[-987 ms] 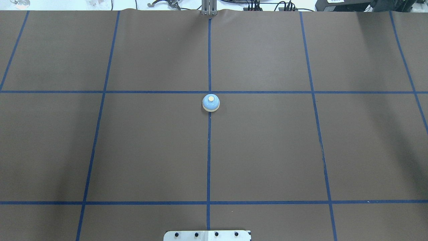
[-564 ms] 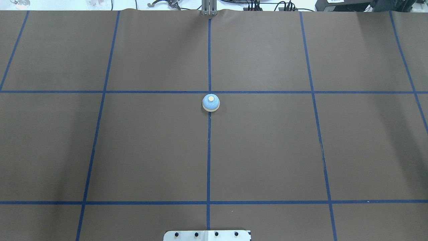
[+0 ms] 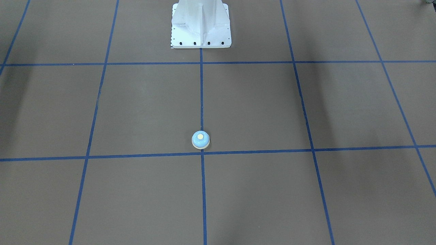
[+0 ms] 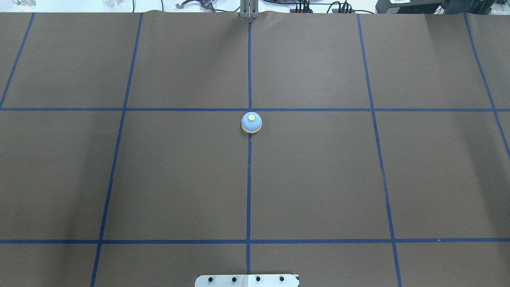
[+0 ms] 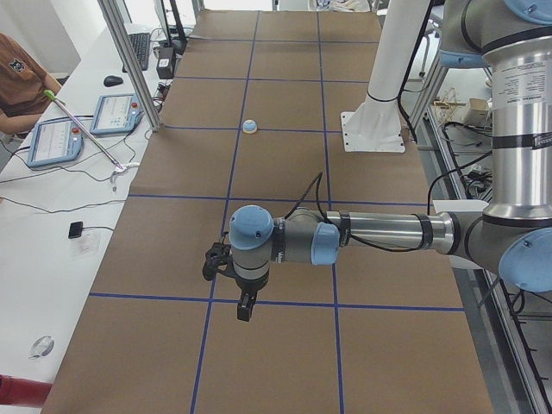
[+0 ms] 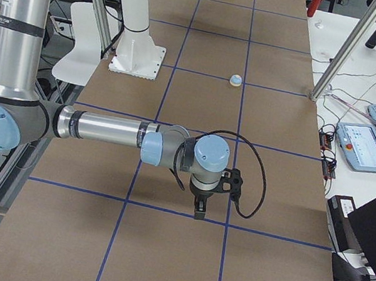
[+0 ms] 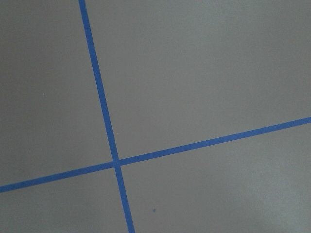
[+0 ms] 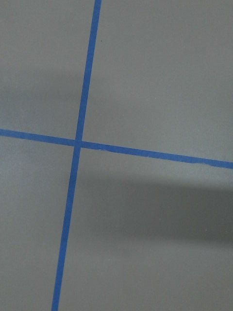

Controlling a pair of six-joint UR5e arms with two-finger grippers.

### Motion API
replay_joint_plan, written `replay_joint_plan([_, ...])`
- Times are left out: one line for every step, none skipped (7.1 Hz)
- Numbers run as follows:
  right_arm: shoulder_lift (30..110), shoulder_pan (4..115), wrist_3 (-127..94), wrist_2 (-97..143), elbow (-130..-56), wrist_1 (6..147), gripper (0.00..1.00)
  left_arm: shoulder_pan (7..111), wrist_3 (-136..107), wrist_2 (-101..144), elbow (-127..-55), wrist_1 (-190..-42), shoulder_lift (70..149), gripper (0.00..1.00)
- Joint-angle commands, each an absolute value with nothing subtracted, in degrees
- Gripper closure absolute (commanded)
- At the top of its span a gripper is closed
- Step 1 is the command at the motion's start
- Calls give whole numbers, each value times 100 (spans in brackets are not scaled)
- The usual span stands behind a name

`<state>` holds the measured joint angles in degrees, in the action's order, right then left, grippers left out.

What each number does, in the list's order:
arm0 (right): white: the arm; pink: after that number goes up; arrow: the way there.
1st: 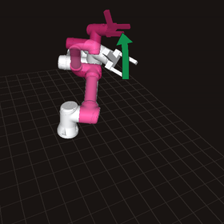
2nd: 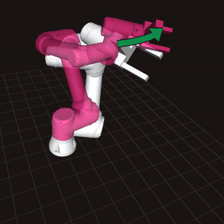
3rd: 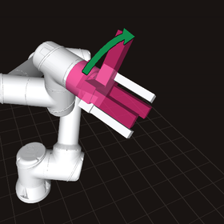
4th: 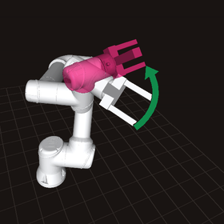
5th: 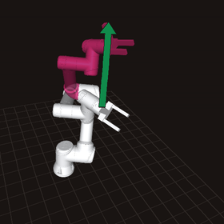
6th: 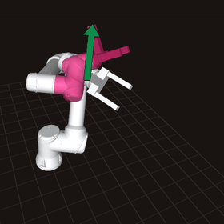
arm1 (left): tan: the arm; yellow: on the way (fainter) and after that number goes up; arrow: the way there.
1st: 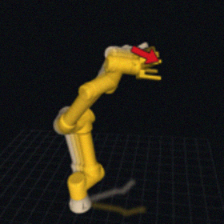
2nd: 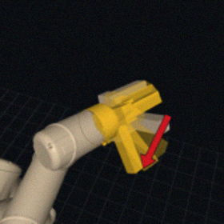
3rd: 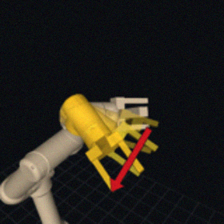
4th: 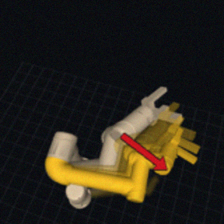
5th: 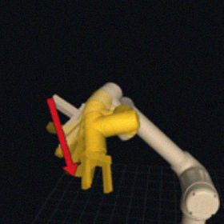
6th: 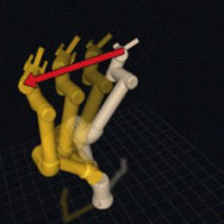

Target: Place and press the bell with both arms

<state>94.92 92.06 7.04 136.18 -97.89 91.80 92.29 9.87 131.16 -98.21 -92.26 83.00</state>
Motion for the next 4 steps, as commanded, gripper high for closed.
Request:
replay_joint_plan([9501, 9246, 677, 13649, -9800, 9245, 0, 9229, 949, 13105, -9826, -9229, 8297, 0])
replay_joint_plan([9475, 9246, 677, 13649, -9809, 9342, 0, 9229, 949, 13104, -9826, -9220, 8297, 0])
replay_joint_plan([9466, 9246, 677, 13649, -9800, 9351, 0, 9229, 949, 13096, -9809, -9220, 8297, 0])
replay_joint_plan([9457, 9246, 677, 13649, -9791, 9360, 0, 9229, 949, 13104, -9826, -9228, 8219, 0])
